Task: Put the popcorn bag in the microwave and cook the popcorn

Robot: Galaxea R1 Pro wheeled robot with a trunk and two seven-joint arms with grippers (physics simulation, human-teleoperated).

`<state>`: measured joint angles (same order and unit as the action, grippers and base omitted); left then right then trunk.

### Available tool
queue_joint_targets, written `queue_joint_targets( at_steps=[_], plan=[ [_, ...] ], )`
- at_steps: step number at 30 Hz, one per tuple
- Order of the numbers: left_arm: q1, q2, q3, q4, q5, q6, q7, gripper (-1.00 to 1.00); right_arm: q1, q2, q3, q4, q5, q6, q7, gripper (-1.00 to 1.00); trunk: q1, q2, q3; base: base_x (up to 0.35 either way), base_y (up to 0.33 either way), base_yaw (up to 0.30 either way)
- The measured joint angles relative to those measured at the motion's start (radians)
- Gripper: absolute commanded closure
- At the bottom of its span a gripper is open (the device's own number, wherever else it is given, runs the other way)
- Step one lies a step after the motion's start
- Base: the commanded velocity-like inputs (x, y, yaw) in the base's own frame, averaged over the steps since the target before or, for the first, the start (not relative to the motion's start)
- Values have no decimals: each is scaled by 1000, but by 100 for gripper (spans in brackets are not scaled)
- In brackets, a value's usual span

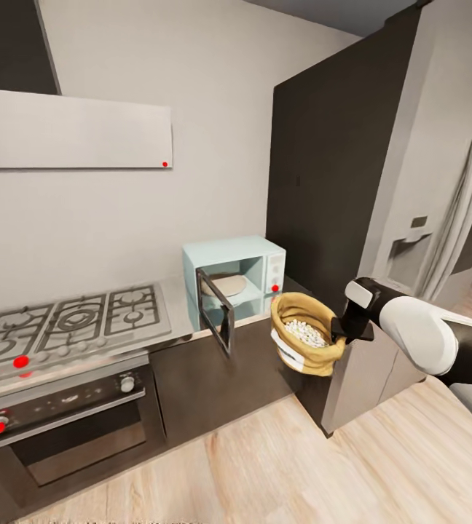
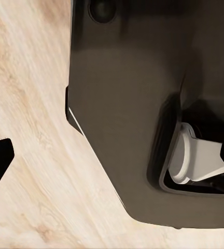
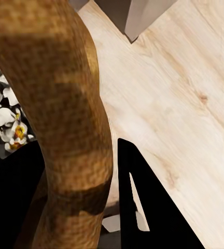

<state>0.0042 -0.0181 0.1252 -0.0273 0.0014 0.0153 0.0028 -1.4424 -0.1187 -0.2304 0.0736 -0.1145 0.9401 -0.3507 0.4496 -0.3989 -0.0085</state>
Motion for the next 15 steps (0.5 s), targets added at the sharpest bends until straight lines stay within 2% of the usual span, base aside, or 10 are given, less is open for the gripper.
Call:
queue_joint_targets(
  at_steps=[15],
  plan=[
    [0,0,-1,0,0,1,0,-100,0,-1,-4,0,-2,26,-1,100,0,0,0,0,0,224]
  ],
)
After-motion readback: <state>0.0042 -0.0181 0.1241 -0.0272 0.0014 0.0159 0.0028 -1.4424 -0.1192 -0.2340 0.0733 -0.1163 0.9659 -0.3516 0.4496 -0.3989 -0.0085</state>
